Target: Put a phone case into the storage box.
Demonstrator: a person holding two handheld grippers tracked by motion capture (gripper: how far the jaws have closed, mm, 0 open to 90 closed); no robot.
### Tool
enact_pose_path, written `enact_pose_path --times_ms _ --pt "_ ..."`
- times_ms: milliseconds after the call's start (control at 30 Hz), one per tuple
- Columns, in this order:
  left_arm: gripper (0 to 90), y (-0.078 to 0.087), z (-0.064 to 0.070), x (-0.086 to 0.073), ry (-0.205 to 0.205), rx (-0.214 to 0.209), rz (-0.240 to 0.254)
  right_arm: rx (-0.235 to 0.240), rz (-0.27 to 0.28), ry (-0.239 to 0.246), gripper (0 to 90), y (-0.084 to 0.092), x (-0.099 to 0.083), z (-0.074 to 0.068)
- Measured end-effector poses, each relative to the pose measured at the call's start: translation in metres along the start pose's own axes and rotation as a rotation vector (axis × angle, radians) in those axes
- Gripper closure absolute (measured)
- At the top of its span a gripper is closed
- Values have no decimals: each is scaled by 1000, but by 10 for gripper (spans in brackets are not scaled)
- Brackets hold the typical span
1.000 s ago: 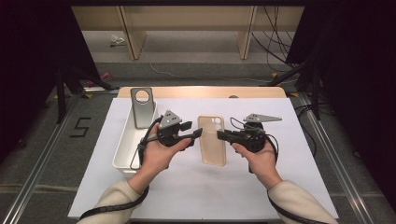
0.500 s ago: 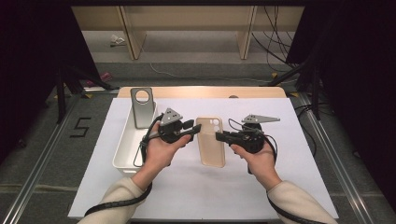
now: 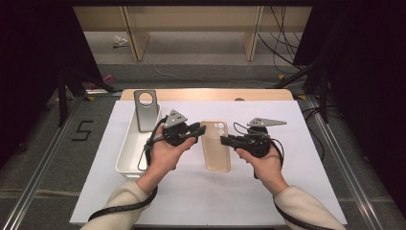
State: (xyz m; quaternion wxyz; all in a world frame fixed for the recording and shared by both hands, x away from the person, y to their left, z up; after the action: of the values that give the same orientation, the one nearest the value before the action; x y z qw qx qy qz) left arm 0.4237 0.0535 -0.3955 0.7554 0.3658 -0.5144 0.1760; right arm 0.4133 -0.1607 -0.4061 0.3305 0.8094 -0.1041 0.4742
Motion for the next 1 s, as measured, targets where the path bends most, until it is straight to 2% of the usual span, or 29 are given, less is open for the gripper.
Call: enact_pose_path --times_ms 200,433,800,900,1000 --pt "783 1 -1 -1 13 7 2 3 -3 0 809 0 0 -1" --pt "843 6 0 2 26 15 34 7 -10 6 808 -3 -2 -2" --pt "855 10 4 3 18 49 58 5 -7 20 801 -5 -3 -4" --pt "858 12 2 5 -5 75 68 10 1 26 774 -6 -3 -4" --pt "858 15 -2 7 -11 113 70 4 6 27 696 -5 -3 -2"
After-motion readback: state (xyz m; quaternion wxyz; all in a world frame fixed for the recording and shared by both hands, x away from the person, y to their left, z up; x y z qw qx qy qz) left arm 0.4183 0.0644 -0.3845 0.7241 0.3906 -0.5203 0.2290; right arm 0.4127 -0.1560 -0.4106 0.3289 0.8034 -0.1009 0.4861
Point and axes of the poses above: each handheld gripper's, and its own axes: y roughly backward along the jaws, x roughly out of its top, z roughly to its right, the point moved 3 cm from there along -y, roughly forward along the jaws, and after that the axes turned 1 degree about -x, right-handed, at the moved point
